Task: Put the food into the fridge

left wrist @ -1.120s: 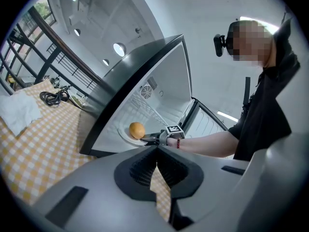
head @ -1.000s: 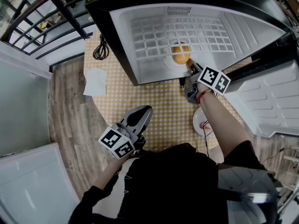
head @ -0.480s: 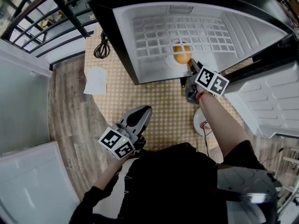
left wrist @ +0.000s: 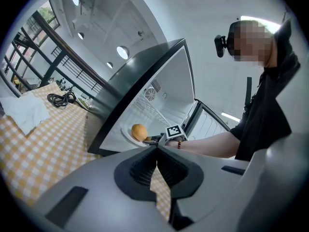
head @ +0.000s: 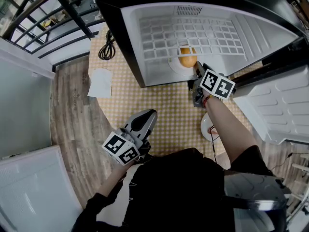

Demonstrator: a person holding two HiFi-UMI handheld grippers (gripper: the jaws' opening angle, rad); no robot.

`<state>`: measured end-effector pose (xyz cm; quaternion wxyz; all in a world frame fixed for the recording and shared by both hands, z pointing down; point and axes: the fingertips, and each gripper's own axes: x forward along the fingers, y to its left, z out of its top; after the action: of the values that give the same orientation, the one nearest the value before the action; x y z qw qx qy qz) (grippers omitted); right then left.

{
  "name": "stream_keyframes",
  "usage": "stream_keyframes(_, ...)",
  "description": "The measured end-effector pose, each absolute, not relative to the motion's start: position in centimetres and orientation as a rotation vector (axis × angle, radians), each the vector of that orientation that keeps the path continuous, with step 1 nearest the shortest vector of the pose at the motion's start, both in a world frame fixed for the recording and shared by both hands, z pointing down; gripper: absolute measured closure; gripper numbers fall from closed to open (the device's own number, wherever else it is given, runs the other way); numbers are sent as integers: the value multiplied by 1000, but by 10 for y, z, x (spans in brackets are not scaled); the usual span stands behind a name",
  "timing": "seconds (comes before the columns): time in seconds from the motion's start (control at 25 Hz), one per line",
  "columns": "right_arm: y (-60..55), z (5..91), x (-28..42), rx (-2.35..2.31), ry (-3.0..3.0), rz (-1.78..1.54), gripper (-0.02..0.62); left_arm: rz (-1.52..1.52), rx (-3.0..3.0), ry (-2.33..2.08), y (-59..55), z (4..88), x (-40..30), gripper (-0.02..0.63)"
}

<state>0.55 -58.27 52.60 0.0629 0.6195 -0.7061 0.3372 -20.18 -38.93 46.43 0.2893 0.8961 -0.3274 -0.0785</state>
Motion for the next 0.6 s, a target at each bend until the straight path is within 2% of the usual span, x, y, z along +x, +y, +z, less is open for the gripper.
stream_keyframes(0.6, -581, 528, 7, 1854, -2102, 900, 476, -195, 2389, -892, -389, 468, -201, 594)
